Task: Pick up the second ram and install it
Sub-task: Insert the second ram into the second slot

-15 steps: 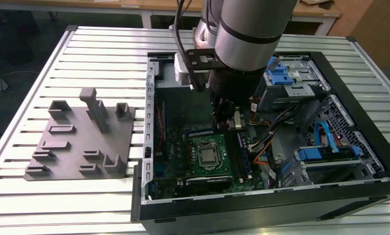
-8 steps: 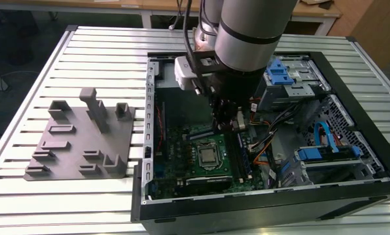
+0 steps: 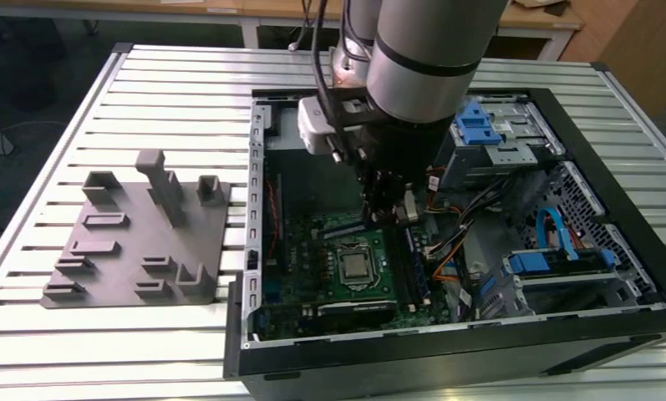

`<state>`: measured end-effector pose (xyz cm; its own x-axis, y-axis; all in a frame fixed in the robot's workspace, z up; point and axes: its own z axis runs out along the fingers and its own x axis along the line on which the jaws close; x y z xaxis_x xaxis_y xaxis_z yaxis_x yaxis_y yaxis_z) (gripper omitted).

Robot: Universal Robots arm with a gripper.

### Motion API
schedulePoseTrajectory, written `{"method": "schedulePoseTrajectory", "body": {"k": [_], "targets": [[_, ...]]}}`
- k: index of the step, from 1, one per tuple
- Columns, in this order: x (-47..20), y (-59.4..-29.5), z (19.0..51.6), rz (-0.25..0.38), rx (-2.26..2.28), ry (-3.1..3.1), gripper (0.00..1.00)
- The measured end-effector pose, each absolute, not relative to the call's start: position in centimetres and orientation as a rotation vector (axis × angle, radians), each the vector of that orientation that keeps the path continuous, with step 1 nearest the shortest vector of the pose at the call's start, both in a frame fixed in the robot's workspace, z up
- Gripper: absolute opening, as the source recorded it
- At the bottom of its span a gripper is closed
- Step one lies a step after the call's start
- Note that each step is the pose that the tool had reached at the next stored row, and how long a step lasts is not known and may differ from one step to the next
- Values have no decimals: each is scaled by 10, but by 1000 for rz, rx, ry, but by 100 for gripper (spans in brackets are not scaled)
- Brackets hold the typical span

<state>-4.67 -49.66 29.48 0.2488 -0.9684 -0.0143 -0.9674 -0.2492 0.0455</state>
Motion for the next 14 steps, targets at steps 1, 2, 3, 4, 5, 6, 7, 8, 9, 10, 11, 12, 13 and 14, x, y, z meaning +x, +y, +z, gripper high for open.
{"method": "schedulePoseTrajectory", "body": {"k": [1,2,3,4,5,6,7,8,9,10,11,12,13,14], "targets": [[-47,-497,294,-61,2444,-1930,13],[-47,-497,294,-62,2426,-1953,13],[-47,-497,294,-62,2409,-1975,13],[-47,-497,293,-63,2391,-1997,13],[-47,-497,293,-63,2372,-2020,13],[-47,-497,293,-63,2354,-2042,13],[-47,-497,292,-64,2336,-2063,13],[-47,-497,292,-64,2317,-2084,13],[-47,-497,292,-64,2300,-2104,13],[-47,-497,292,-64,2281,-2124,13],[-47,-497,291,-65,2264,-2143,13],[-47,-497,291,-65,2247,-2161,13],[-47,-497,291,-65,2228,-2181,13],[-47,-497,291,-65,2209,-2201,13]]}}
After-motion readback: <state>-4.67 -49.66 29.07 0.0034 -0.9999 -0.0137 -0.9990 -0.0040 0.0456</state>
